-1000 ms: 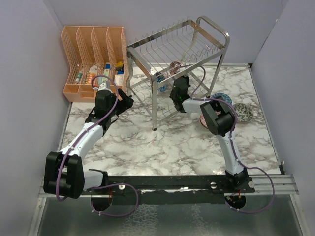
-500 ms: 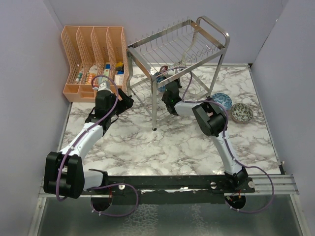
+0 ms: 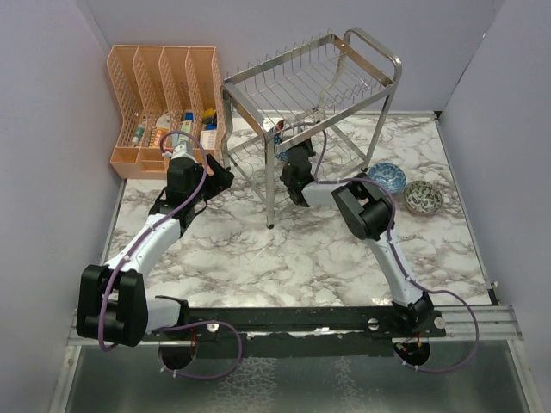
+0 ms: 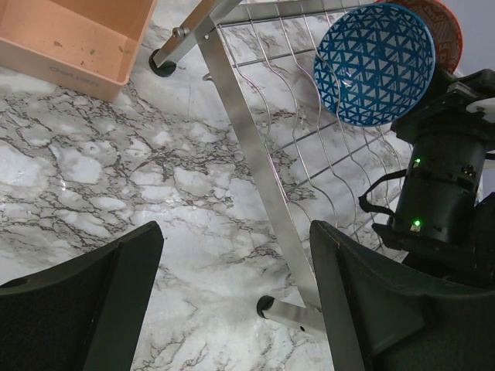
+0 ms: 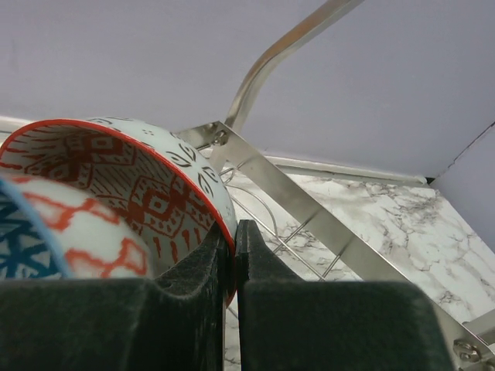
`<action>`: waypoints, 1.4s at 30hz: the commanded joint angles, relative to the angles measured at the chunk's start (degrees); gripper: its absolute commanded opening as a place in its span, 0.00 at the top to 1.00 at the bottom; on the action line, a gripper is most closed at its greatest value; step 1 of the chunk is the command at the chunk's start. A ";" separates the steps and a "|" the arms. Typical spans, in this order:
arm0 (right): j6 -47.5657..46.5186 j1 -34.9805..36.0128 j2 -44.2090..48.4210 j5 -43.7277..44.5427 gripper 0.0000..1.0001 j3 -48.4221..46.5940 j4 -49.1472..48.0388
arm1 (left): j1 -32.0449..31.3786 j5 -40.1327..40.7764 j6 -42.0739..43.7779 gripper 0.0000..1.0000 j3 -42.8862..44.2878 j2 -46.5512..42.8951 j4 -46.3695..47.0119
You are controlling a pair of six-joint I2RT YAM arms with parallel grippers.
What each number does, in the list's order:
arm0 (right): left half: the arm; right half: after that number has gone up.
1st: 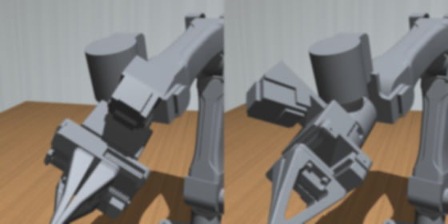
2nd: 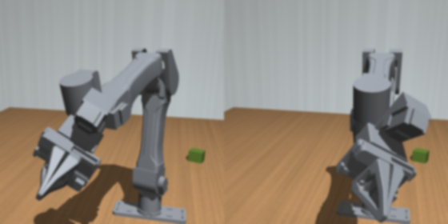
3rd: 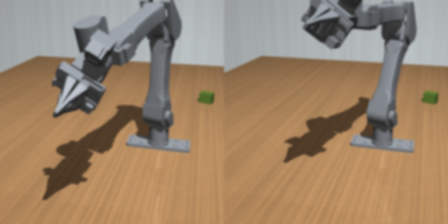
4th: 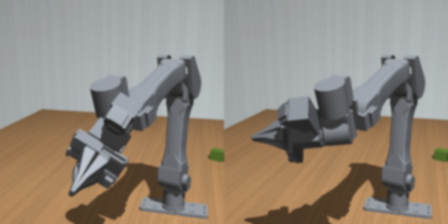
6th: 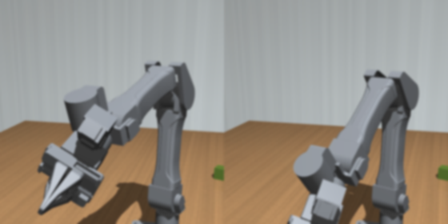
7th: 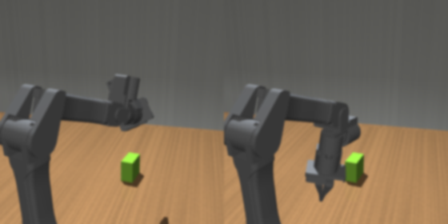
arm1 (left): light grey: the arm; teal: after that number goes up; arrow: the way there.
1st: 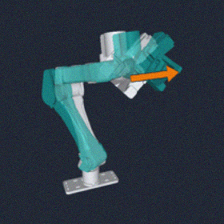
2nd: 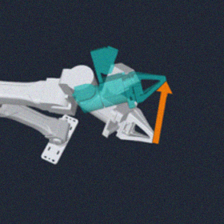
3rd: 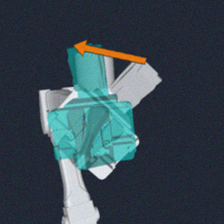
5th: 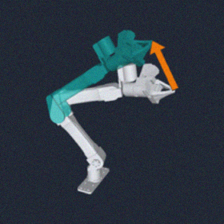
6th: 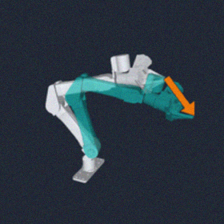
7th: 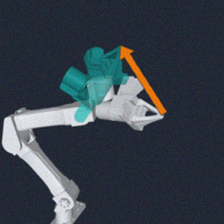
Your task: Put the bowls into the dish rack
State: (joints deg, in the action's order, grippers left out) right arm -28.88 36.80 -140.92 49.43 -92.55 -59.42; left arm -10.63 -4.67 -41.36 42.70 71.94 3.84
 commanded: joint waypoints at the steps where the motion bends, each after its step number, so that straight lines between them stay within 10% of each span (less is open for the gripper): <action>1: -2.23 1.34 -0.15 -2.04 0.97 1.97 -5.44 | -0.18 -0.76 0.57 0.20 0.72 0.43 1.82; 21: 2.24 1.51 6.60 -1.61 0.27 7.53 -2.43 | -0.09 -0.78 0.54 0.20 0.70 0.39 1.88; 42: 16.56 1.52 23.22 -9.46 0.24 21.45 11.76 | -0.08 -1.05 0.46 0.20 0.72 0.31 1.93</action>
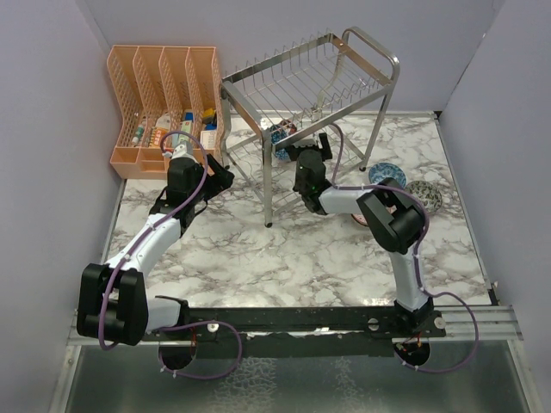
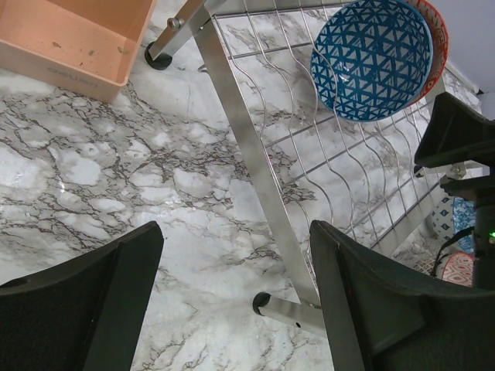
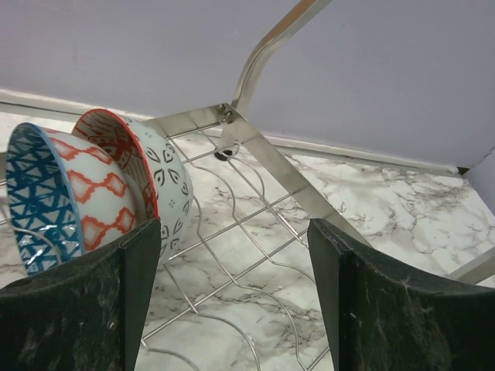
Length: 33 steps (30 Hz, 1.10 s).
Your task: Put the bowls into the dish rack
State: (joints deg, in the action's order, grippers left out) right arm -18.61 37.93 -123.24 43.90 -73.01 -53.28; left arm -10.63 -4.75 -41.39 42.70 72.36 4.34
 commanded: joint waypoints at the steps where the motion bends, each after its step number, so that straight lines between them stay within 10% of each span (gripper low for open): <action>1: 7.16 0.36 6.17 -4.82 0.24 2.27 6.77 | -0.09 -0.96 0.47 0.20 0.68 -0.18 1.38; 33: 39.24 -1.21 30.39 -20.35 0.17 7.31 53.61 | -0.09 -1.36 0.44 0.20 0.54 -2.32 0.66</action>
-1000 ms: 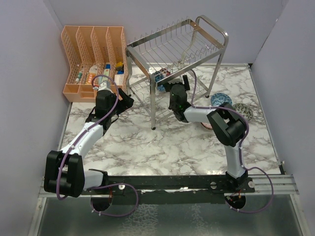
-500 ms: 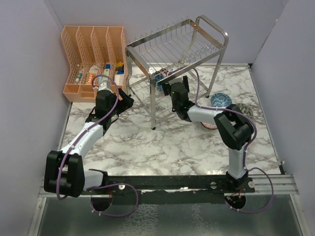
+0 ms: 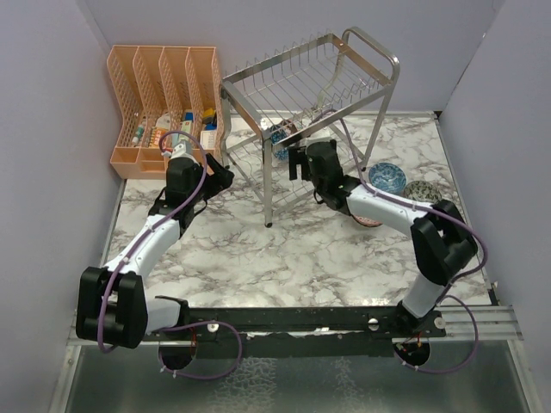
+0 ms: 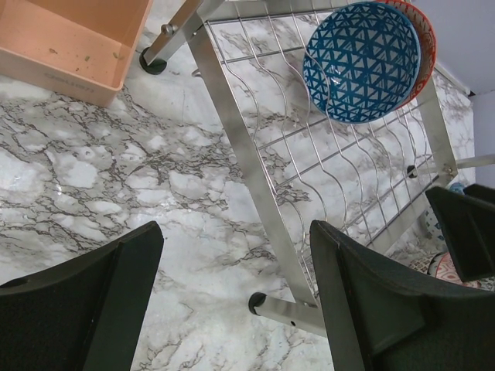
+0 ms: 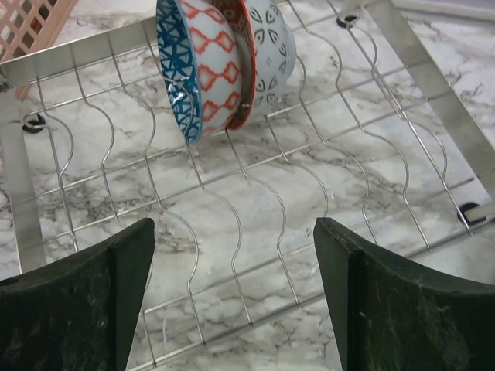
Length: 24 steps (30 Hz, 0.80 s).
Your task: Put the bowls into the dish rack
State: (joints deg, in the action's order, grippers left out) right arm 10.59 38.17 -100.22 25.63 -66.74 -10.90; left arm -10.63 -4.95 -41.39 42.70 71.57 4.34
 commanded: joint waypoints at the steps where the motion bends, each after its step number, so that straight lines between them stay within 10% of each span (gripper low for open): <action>1: 11.63 -1.86 8.64 -2.59 0.16 1.55 13.37 | -0.09 -1.16 0.44 0.20 0.54 -1.52 0.66; 12: 22.64 -4.36 19.25 -1.43 0.18 5.34 39.88 | 0.00 -1.50 0.35 0.20 0.03 -1.76 0.77; 24: 16.82 -4.56 20.28 -10.97 0.18 11.59 27.88 | 0.00 -1.60 0.23 0.20 0.26 -2.67 0.44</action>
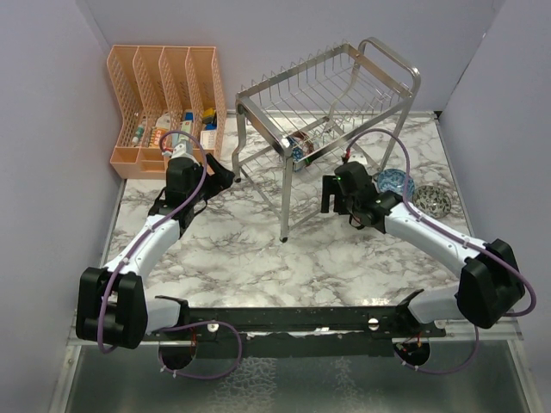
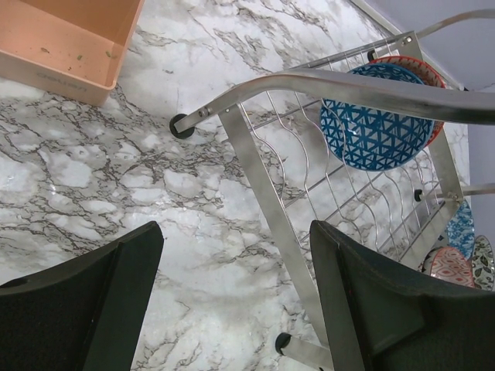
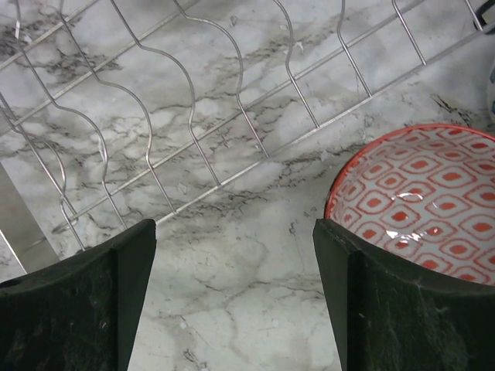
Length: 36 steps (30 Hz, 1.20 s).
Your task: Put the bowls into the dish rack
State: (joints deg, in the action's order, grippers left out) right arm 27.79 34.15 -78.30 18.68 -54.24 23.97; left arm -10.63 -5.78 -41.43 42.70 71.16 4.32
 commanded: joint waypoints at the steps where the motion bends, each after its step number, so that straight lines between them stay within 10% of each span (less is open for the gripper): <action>1: -0.81 -0.50 -1.97 -5.03 0.18 -0.38 -8.69 | 0.04 -0.52 0.36 0.20 0.20 -2.63 0.32; 22: 1.64 -0.49 -3.09 -17.64 0.18 4.19 -9.33 | 0.00 0.24 0.31 0.20 -1.04 -4.75 -0.52; 36: 12.37 -0.90 14.29 -2.65 0.20 4.91 13.61 | 0.02 -1.32 -0.19 0.20 -1.56 -5.67 0.27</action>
State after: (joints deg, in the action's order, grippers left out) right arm 35.46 33.74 -67.20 7.79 -48.90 28.64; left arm -10.63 -5.80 -41.43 42.13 66.81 3.77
